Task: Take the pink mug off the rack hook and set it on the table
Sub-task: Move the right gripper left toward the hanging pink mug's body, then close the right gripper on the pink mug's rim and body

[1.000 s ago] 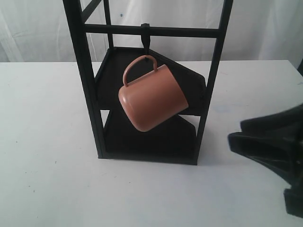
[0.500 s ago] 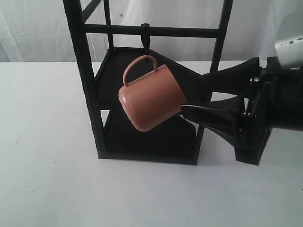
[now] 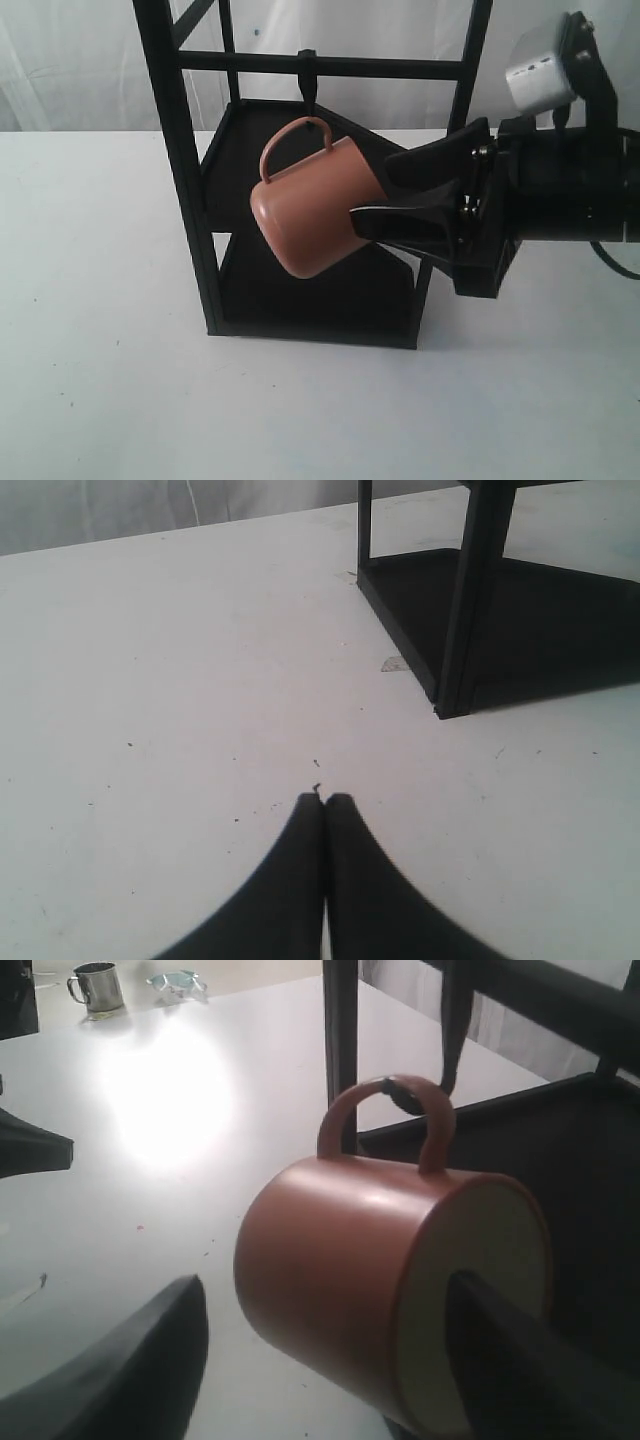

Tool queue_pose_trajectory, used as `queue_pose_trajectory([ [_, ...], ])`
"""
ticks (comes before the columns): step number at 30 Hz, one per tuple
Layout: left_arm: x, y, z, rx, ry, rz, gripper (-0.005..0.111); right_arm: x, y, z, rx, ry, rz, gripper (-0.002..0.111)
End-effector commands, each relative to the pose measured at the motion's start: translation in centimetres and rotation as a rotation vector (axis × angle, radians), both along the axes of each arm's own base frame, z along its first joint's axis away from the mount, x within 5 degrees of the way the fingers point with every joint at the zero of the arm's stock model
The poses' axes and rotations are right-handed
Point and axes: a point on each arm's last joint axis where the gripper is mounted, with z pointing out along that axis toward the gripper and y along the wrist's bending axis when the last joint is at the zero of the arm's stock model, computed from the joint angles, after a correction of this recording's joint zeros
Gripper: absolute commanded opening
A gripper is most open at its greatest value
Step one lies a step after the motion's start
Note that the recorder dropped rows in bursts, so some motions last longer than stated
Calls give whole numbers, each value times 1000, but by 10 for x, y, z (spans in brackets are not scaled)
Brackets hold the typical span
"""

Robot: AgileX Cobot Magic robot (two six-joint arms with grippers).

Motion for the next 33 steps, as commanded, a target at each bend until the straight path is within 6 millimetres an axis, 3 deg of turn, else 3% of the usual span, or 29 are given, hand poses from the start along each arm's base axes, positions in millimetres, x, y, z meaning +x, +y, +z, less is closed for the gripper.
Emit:
queue_pose_trajectory([
  [1,0,0,-1,-1,0,1,0,8,4,3,17,-5,24,63],
  [15,0,0,-1,-1,0,1,0,5,25,-8,16,51,139,63],
  [33,0,0,-1,-1,0,1,0,14,47,-22,-49,51,124,59],
])
